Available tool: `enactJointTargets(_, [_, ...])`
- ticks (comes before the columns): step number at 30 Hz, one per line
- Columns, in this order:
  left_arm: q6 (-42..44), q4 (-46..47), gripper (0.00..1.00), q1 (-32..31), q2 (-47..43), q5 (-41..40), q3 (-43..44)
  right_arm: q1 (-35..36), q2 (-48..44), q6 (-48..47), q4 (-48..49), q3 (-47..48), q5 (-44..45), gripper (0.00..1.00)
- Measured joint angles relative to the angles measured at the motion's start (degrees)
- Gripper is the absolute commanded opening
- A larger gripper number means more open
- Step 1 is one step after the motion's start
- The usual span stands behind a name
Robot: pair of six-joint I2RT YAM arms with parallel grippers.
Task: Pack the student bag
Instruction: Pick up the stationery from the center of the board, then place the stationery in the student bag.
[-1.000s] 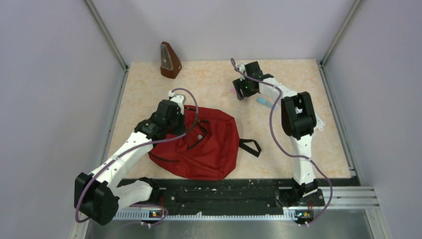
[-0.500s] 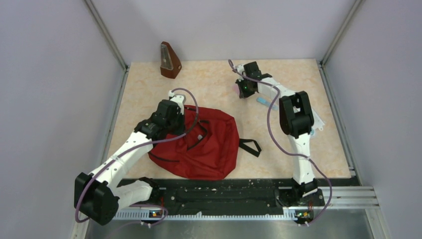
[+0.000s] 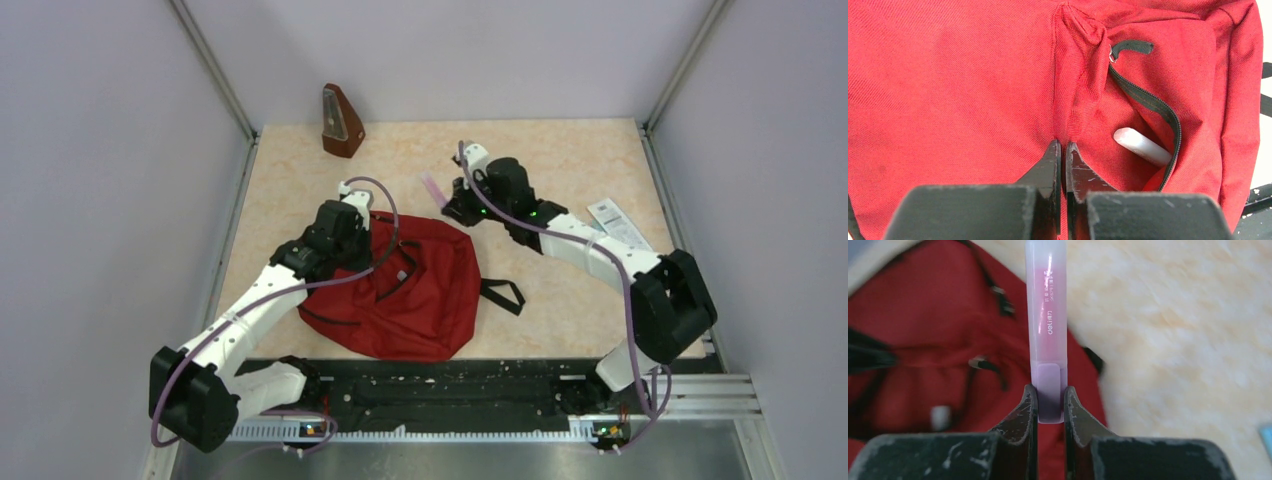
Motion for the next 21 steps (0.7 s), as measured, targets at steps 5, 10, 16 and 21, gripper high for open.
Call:
enactJointTargets(5, [0.0,0.0,0.0,0.0,0.0,0.0,0.0,9.4,-3.1,3.8,10.3,-0.7,-2.5,0.0])
enactJointTargets(10, [0.0,0.0,0.0,0.0,-0.1,0.0,0.0,13.8,0.9,5.9,13.0,-0.5,-3.5,0.0])
enactJointTargets(16, [0.0,0.0,0.0,0.0,-0.1,-0.1,0.0,17.4,4.7,7.5,13.0,-0.6,-4.7,0.0])
enactJointTargets(21, [0.0,0.0,0.0,0.0,-0.1,0.0,0.0,19.1,4.9,8.3,13.9,-0.6,-5.8,0.0])
